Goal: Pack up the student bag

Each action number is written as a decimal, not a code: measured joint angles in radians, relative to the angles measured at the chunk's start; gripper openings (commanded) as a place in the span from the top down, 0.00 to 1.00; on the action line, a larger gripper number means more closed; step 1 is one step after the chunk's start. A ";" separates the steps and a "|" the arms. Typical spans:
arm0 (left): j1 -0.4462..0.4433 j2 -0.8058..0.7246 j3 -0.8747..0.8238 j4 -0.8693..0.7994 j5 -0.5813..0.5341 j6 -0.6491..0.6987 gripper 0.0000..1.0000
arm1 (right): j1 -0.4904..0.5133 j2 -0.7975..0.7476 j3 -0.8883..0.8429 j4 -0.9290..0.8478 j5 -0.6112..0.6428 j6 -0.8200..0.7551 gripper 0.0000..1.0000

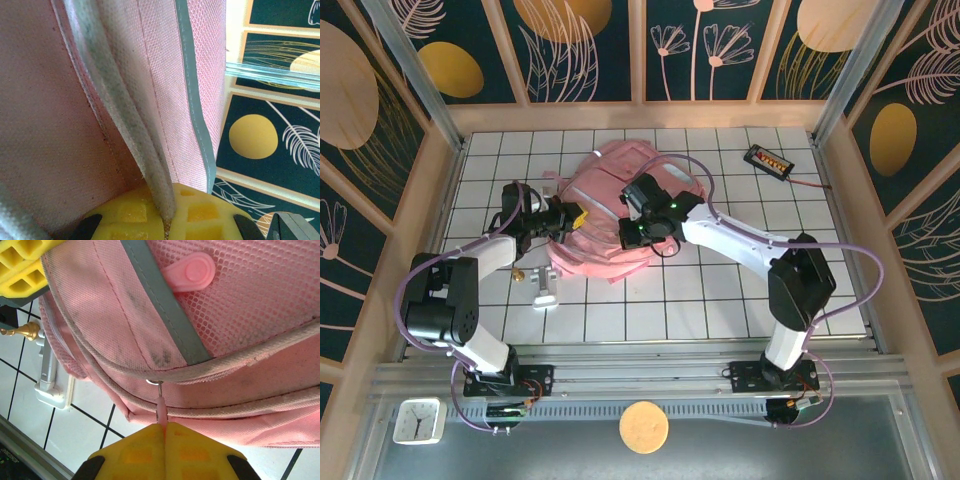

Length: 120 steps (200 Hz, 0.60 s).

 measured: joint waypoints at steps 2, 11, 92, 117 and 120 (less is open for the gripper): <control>0.000 0.000 0.000 0.000 0.000 0.000 1.00 | 0.000 -0.001 0.000 0.000 0.000 0.000 1.00; 0.001 0.000 0.000 0.000 0.001 0.000 1.00 | 0.000 -0.003 -0.002 0.000 0.000 0.000 1.00; 0.005 0.017 0.072 -0.116 0.027 0.097 1.00 | -0.001 -0.003 -0.009 0.006 0.000 0.000 1.00; 0.007 0.071 0.190 -0.260 0.050 0.213 1.00 | -0.005 0.002 0.009 0.006 -0.001 0.001 1.00; 0.007 0.079 0.204 -0.275 0.053 0.224 1.00 | -0.005 0.005 0.019 -0.002 -0.001 0.001 1.00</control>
